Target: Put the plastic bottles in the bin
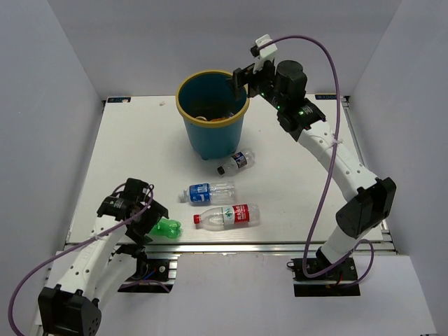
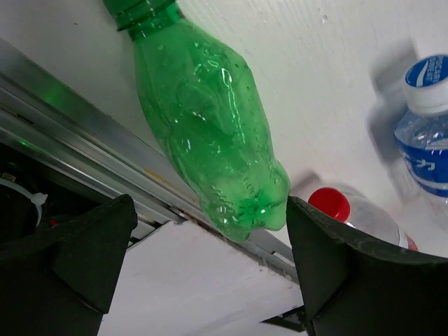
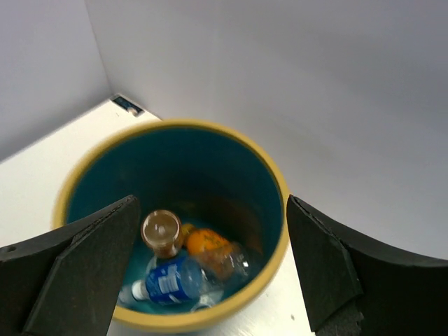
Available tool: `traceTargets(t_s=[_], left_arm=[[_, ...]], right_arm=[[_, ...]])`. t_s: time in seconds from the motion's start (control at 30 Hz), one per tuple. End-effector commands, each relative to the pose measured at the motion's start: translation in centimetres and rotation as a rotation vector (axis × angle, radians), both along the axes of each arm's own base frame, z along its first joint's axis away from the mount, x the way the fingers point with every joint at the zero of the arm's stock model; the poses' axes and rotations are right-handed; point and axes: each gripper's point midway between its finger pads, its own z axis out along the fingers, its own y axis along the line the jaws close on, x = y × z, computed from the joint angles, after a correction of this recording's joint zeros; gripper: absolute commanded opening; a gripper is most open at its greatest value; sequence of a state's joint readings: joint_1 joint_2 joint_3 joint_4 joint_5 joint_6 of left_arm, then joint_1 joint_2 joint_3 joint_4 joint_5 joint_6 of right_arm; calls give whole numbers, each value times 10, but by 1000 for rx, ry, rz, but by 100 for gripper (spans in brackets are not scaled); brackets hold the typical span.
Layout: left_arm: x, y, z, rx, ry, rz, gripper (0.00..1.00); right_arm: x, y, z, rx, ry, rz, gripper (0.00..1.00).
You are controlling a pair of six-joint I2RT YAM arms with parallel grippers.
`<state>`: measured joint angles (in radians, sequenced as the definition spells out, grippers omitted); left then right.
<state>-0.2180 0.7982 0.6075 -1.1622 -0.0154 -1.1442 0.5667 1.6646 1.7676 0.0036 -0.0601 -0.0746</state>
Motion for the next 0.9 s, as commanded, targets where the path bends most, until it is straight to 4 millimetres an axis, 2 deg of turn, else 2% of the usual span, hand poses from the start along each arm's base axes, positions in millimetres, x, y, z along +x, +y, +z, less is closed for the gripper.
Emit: traceTargets(t_s=[0.0, 0.07, 0.1, 0.17, 0.27, 0.37, 0.4, 0.43, 0.47, 0.5, 0.53, 0.57, 0.6, 0.8, 0.83, 0.87], left_arm=[[1, 10, -11, 52, 24, 70, 98], [8, 19, -21, 101, 11, 105, 98], [22, 17, -24, 98, -27, 121, 98], [34, 19, -34, 111, -43, 148, 98], [39, 27, -42, 157, -40, 196, 98], [55, 26, -44, 151, -95, 214, 97], [64, 28, -37, 161, -128, 221, 87], [69, 28, -33, 165, -146, 227, 81], [75, 30, -27, 171, -167, 236, 75], [81, 35, -21, 197, -193, 241, 64], [90, 35, -8, 201, -234, 245, 60], [92, 39, -2, 219, -242, 252, 56], [96, 47, 6, 262, -265, 262, 50], [120, 65, 76, 353, -431, 285, 39], [130, 69, 101, 367, -494, 297, 37], [139, 70, 118, 376, -544, 294, 36]], right_arm=[[6, -20, -2, -11, -28, -48, 89], [1, -26, -2, -18, -29, -47, 89], [1, -30, -5, -23, -25, -53, 89], [-3, -39, -12, -38, -15, -61, 89], [-8, -55, -18, -44, 2, -94, 89], [-20, -68, -25, -32, 21, -106, 89], [-30, -73, -17, -18, 5, -107, 89], [-34, -76, -17, -12, 0, -109, 89], [-35, -80, -30, -15, 26, -122, 89], [-43, -86, -23, 0, 13, -128, 89], [-45, -89, -23, 7, 14, -135, 89], [-46, -94, -29, 8, 25, -144, 89], [-50, -98, -25, 21, 21, -148, 89], [-54, -117, -32, 37, 57, -201, 89], [-54, -121, -32, 37, 57, -207, 89], [-55, -123, -33, 36, 63, -212, 89]])
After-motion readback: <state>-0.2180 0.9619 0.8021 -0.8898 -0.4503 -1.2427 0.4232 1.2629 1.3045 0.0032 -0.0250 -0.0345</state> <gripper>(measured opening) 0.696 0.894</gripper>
